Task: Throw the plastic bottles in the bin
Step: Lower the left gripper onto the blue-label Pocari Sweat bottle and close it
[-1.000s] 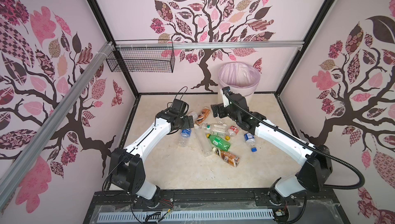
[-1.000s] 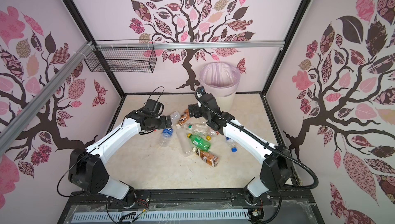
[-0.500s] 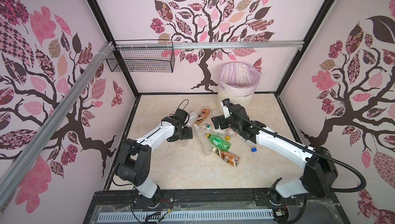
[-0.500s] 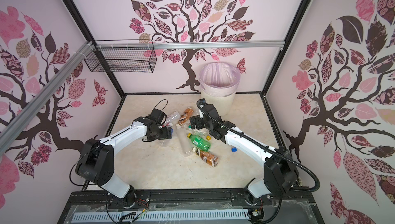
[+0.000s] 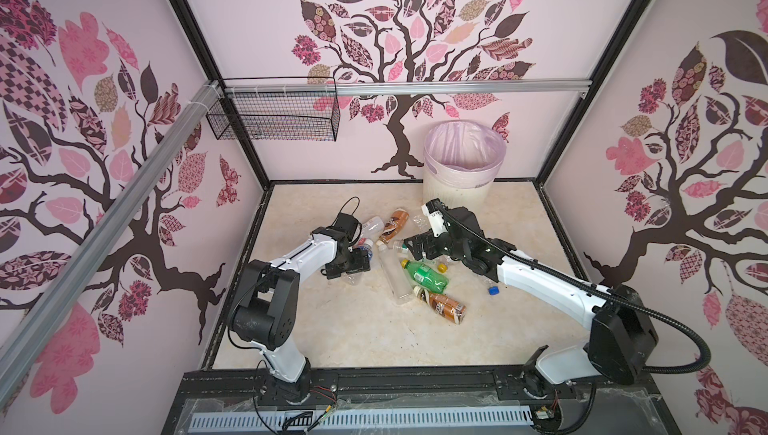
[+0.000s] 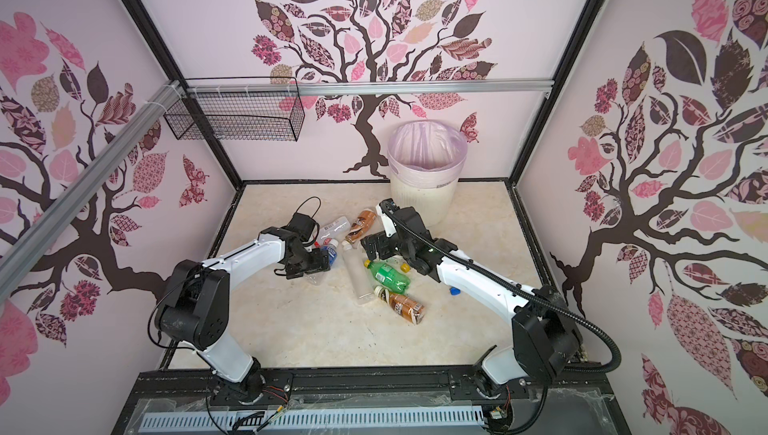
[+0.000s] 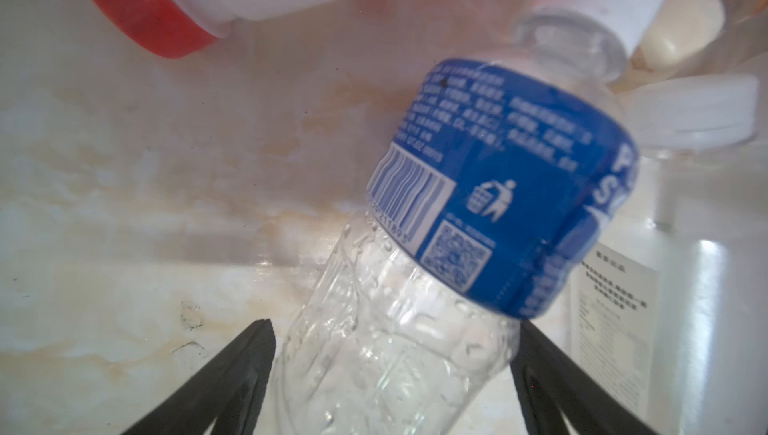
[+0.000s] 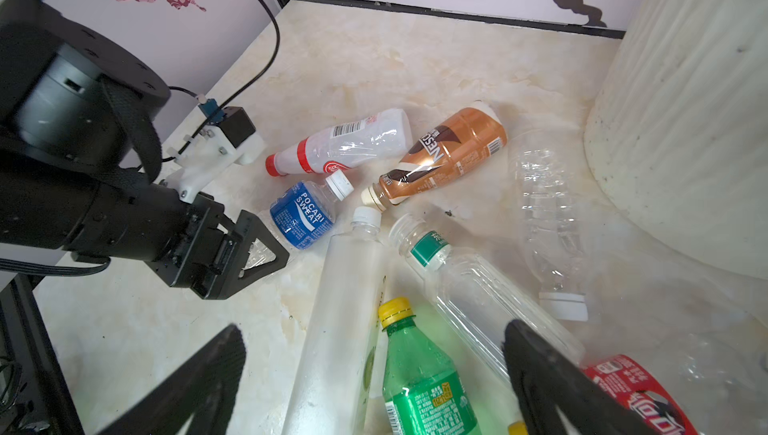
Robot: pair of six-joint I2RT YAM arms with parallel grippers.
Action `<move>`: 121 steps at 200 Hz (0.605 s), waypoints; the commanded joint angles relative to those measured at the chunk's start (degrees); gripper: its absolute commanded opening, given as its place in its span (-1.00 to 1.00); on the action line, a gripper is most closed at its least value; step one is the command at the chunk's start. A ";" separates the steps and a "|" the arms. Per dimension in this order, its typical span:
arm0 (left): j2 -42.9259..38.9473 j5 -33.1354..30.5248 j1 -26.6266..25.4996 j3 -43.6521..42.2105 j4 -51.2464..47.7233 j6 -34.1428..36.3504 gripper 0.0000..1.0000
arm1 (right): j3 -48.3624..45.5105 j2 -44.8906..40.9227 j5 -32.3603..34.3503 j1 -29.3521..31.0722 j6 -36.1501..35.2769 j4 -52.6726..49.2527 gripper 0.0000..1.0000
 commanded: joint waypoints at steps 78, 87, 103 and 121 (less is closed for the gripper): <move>2.98 5.99 0.35 -0.16 0.39 0.40 0.32 | -1.67 -3.68 -0.97 0.03 0.64 0.59 0.99; 2.58 6.75 0.35 -0.25 0.75 0.49 0.24 | -1.62 -3.51 -1.12 -0.01 0.68 0.48 0.99; 1.66 8.96 0.35 -0.77 1.92 0.68 0.15 | -1.67 -3.53 -1.80 0.00 1.36 0.70 0.99; 0.23 10.85 0.35 -1.27 3.22 0.69 0.12 | -1.42 -3.56 -2.19 -0.02 2.68 1.27 0.99</move>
